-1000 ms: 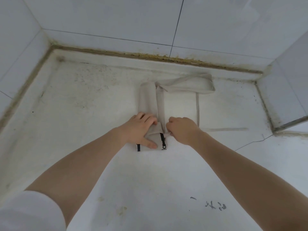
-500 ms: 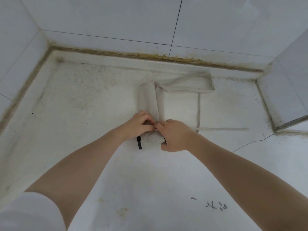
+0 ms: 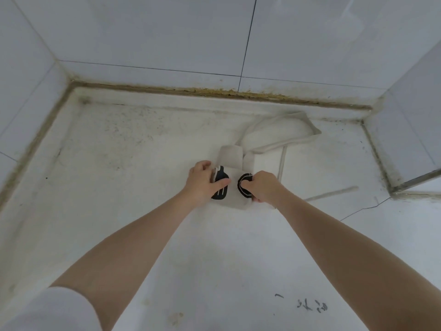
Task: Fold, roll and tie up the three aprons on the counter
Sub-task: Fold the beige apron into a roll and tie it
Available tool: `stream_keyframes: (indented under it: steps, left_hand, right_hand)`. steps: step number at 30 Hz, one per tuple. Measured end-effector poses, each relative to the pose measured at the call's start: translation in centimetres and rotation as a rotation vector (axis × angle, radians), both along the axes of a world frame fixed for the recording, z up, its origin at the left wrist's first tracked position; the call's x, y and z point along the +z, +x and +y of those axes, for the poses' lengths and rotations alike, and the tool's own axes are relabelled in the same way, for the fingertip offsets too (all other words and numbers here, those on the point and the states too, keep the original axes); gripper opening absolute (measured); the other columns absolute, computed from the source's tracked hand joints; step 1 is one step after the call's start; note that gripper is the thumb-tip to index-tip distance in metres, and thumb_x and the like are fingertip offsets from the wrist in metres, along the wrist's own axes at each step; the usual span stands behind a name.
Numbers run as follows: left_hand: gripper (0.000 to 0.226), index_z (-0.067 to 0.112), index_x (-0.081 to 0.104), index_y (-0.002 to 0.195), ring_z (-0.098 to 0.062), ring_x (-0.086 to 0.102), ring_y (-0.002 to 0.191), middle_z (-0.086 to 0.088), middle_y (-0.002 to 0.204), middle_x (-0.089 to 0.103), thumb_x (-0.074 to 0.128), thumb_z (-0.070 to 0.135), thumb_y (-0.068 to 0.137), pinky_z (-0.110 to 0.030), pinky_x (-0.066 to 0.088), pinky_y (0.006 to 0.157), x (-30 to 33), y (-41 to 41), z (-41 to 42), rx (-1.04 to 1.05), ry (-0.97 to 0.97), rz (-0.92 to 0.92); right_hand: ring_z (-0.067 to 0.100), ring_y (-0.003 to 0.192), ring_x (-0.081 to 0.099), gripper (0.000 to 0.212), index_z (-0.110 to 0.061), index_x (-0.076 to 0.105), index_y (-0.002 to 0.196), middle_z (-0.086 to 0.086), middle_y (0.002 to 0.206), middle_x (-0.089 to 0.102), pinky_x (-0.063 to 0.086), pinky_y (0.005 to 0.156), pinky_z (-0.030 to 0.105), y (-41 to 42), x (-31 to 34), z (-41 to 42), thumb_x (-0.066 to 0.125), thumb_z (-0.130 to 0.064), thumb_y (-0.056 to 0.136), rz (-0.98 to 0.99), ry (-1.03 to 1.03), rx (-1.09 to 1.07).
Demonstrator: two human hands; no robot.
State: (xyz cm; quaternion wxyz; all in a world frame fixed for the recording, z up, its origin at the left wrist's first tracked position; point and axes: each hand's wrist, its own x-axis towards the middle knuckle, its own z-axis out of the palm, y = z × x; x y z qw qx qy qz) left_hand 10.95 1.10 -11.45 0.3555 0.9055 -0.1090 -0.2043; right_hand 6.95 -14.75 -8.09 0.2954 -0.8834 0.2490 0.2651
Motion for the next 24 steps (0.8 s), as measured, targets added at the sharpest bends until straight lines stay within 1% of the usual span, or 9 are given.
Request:
stream_keyframes:
  steps: [3,5,8,11,14,17,19,22,24]
  left_hand:
    - [0.058,0.014,0.043,0.127,-0.029,0.043,0.119,-0.009,0.128,0.044,0.071,0.029,0.079,-0.041,0.039,0.1,-0.1,1.0,-0.9,0.002,-0.066,0.048]
    - [0.048,0.012,0.041,0.112,-0.027,0.052,0.104,-0.008,0.117,0.05,0.072,0.018,0.077,-0.036,0.045,0.083,0.3,1.7,-1.6,0.023,-0.127,0.086]
    - [0.038,0.01,0.043,0.111,-0.022,0.054,0.093,-0.008,0.111,0.055,0.066,0.011,0.081,-0.028,0.041,0.074,0.9,2.1,-2.6,0.026,-0.154,0.18]
    - [0.04,0.013,0.049,0.124,-0.021,0.057,0.104,-0.005,0.113,0.059,0.062,0.011,0.086,-0.028,0.045,0.085,1.2,2.1,-3.2,0.046,-0.253,0.233]
    - [0.037,0.015,0.05,0.124,-0.021,0.057,0.11,-0.007,0.119,0.057,0.059,0.012,0.089,-0.034,0.046,0.096,0.8,2.3,-2.8,0.0,-0.341,0.279]
    - [0.051,0.027,0.036,0.136,-0.016,0.047,0.12,-0.003,0.133,0.04,0.057,0.015,0.091,-0.033,0.039,0.105,0.2,2.6,-2.2,-0.072,-0.372,0.269]
    - [0.066,0.032,0.023,0.143,-0.015,0.04,0.128,0.001,0.139,0.038,0.057,0.012,0.091,-0.032,0.034,0.11,0.0,2.5,-2.1,-0.091,-0.399,0.276]
    - [0.083,0.028,0.001,0.149,-0.015,0.032,0.137,-0.002,0.146,0.032,0.059,0.015,0.091,-0.03,0.028,0.112,0.1,2.6,-2.3,-0.111,-0.344,0.315]
    - [0.086,0.027,0.005,0.149,-0.014,0.038,0.131,-0.001,0.139,0.038,0.064,0.016,0.088,-0.028,0.032,0.109,0.2,3.1,-2.3,-0.069,-0.359,0.323]
  right_hand:
    - [0.024,0.076,0.051,0.023,-0.006,0.05,0.098,0.008,0.086,0.056,0.038,0.057,0.027,0.6,0.3,-0.2,0.059,-0.023,0.086,-0.086,-0.053,-0.025]
    - [0.022,0.085,0.046,0.053,-0.003,0.04,0.124,0.011,0.108,0.053,0.037,0.058,0.026,1.4,0.6,-0.7,0.068,-0.021,0.082,-0.119,-0.028,-0.069]
    - [0.021,0.089,0.047,0.061,-0.002,0.036,0.132,0.01,0.109,0.05,0.039,0.057,0.024,2.5,0.5,-1.2,0.069,-0.013,0.081,-0.127,0.146,-0.203]
    - [0.021,0.089,0.051,0.043,-0.011,0.045,0.121,0.007,0.1,0.051,0.043,0.073,0.029,3.1,0.3,-1.2,0.065,-0.008,0.084,-0.175,0.328,-0.384]
    - [0.027,0.084,0.058,0.018,0.0,0.063,0.102,0.013,0.088,0.06,0.047,0.071,0.031,3.6,0.1,-1.6,0.054,0.001,0.086,-0.232,0.485,-0.426]
    - [0.023,0.072,0.06,0.021,-0.006,0.065,0.091,0.012,0.082,0.062,0.051,0.061,0.027,4.3,0.6,-1.7,0.046,0.003,0.088,-0.219,0.832,-0.568]
    - [0.021,0.08,0.062,0.017,-0.004,0.061,0.1,0.01,0.09,0.064,0.054,0.064,0.027,4.6,0.9,-1.6,0.049,-0.012,0.091,-0.204,0.993,-0.593]
    - [0.024,0.107,0.062,0.043,-0.006,0.064,0.109,0.009,0.111,0.068,0.05,0.093,0.037,5.0,0.2,-1.2,0.069,-0.037,0.081,-0.171,0.897,-0.471]
    - [0.026,0.104,0.063,0.028,-0.012,0.069,0.099,0.01,0.105,0.07,0.048,0.096,0.038,5.3,0.1,-0.9,0.069,-0.034,0.083,-0.208,0.845,-0.481]
